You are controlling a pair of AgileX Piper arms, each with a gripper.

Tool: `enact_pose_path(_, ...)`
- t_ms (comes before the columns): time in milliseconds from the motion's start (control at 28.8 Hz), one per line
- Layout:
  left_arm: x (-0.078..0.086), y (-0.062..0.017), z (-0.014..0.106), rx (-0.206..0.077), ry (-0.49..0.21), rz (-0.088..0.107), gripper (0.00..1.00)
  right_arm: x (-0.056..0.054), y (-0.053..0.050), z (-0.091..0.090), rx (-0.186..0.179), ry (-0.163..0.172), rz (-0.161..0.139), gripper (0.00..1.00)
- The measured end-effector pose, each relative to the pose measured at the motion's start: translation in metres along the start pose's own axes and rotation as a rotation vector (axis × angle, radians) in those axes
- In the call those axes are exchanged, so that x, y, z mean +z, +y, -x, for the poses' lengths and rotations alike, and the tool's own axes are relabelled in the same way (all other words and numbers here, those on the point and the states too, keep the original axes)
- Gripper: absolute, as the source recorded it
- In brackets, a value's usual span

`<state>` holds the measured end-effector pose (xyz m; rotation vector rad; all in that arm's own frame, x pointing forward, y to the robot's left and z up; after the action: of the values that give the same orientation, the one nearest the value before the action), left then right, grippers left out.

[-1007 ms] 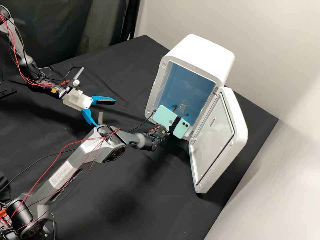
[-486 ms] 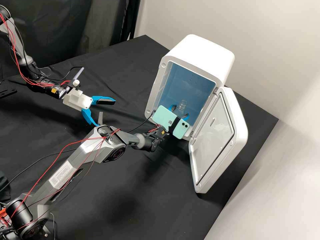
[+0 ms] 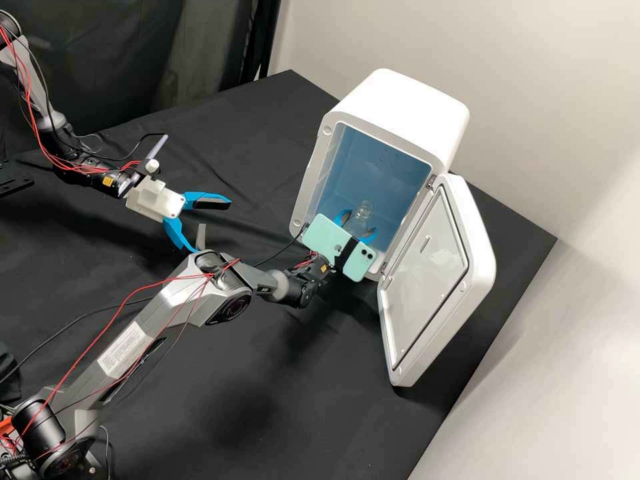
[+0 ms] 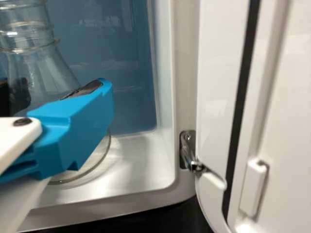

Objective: Take the flask out of the incubator

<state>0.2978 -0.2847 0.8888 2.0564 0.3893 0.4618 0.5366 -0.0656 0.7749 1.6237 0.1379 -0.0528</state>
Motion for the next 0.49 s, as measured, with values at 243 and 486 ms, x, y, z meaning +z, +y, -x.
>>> enact_pose_path(243,0.0,0.0,0.0,0.0,0.0,0.0,1.0,-0.001,0.004,0.014,-0.001,-0.006,-0.001,0.0)
enact_pose_path(486,0.0,0.0,0.0,0.0,0.0,0.0,1.0,0.0,0.009,0.032,0.007,-0.038,-0.007,0.0)
